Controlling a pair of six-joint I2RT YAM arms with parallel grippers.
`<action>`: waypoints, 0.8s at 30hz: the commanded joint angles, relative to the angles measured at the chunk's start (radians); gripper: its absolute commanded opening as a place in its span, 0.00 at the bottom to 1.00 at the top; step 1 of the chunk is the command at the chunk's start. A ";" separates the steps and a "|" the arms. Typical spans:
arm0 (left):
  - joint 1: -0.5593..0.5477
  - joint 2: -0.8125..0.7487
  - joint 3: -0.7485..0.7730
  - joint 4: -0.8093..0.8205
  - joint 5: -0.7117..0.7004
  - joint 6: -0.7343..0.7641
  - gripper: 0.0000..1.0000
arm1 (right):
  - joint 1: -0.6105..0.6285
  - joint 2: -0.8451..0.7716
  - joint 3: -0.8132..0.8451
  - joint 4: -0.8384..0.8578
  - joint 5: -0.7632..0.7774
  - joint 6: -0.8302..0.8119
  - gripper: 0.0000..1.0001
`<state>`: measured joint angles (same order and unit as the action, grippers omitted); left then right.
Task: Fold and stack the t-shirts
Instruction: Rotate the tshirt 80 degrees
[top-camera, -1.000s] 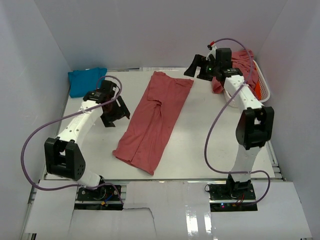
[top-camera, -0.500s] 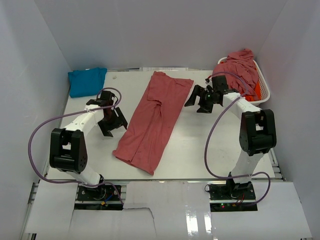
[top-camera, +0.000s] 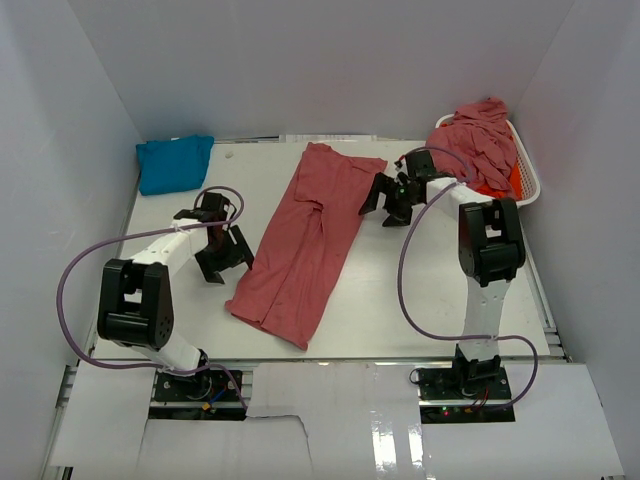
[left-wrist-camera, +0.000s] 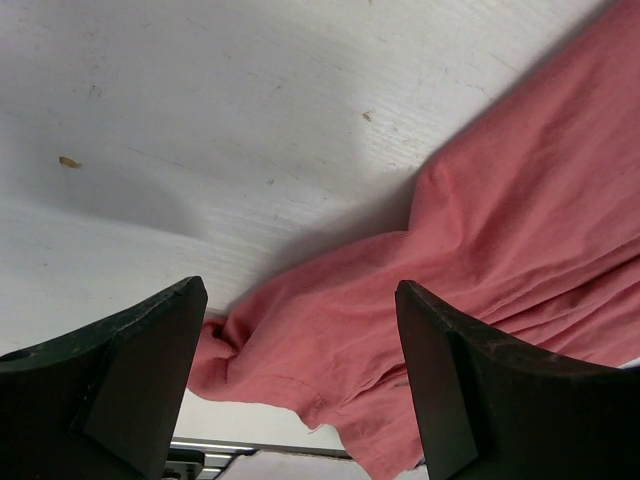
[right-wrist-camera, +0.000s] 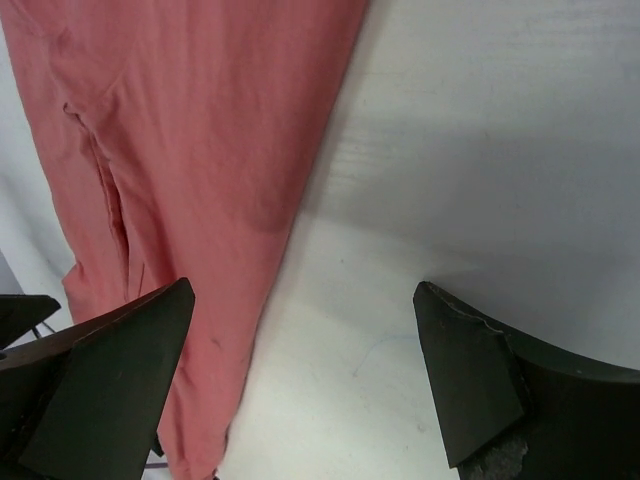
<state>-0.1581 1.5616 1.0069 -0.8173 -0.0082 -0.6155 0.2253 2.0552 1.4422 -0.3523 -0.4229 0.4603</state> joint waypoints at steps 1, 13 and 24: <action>0.011 -0.044 -0.013 0.046 -0.004 0.016 0.87 | 0.009 0.039 0.084 0.004 0.013 -0.022 0.98; 0.014 -0.077 -0.091 0.079 0.080 0.002 0.87 | 0.023 0.186 0.297 -0.047 0.029 -0.026 0.98; -0.029 -0.123 -0.166 0.037 0.086 0.019 0.86 | 0.032 0.249 0.360 -0.011 0.023 0.004 0.98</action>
<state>-0.1741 1.4937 0.8520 -0.7647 0.0612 -0.6014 0.2512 2.2719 1.7729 -0.3744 -0.4068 0.4538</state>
